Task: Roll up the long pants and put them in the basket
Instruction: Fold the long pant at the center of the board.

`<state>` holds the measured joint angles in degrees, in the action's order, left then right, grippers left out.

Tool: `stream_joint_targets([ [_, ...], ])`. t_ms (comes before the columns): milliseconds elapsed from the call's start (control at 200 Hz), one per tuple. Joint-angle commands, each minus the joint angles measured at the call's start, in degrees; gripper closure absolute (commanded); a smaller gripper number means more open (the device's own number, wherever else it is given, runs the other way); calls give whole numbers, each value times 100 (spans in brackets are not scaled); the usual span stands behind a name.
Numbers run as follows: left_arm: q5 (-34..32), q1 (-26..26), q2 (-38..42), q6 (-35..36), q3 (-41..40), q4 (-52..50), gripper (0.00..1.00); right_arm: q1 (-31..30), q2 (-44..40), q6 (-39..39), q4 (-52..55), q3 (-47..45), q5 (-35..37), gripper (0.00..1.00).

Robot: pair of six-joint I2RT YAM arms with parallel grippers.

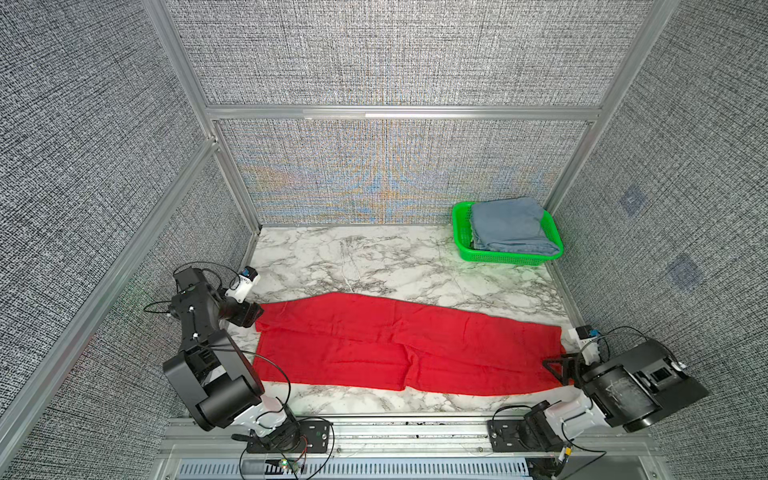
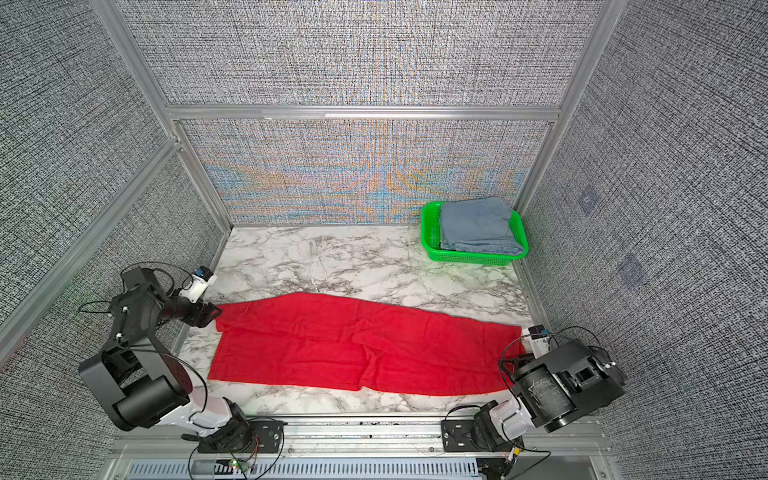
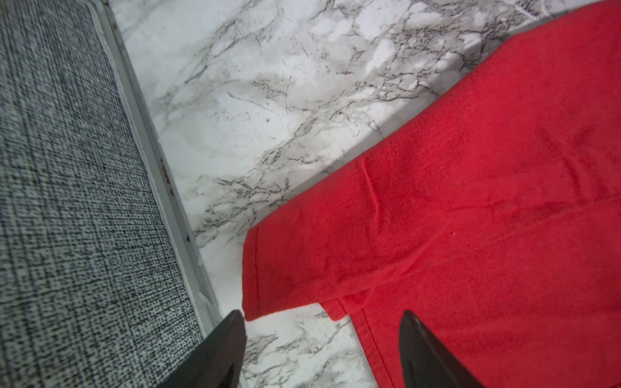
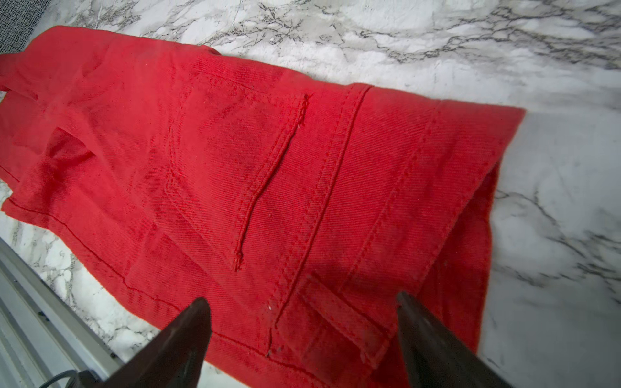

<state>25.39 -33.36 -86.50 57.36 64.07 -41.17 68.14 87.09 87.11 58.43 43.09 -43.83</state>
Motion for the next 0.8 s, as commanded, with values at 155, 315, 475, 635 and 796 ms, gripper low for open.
stream_joint_targets([
  [155, -1376, 295, 447, 168, -650, 1433, 22, -2, -27, -89, -68, 25, -73, 11],
  [315, -1633, 304, 558, 488, -1069, 1536, 22, -2, -6, -124, -87, 51, -89, 11],
  [475, -1789, 304, 559, 891, -1373, 1856, 24, -3, -36, -137, -92, 64, -70, 11],
  [635, -2028, 304, 505, 1290, -1497, 2153, 33, -3, -125, -168, -118, 3, -55, 11],
  [796, -2006, 304, 351, 1204, -1302, 2213, 50, -7, -165, -197, -167, -60, -47, 11],
])
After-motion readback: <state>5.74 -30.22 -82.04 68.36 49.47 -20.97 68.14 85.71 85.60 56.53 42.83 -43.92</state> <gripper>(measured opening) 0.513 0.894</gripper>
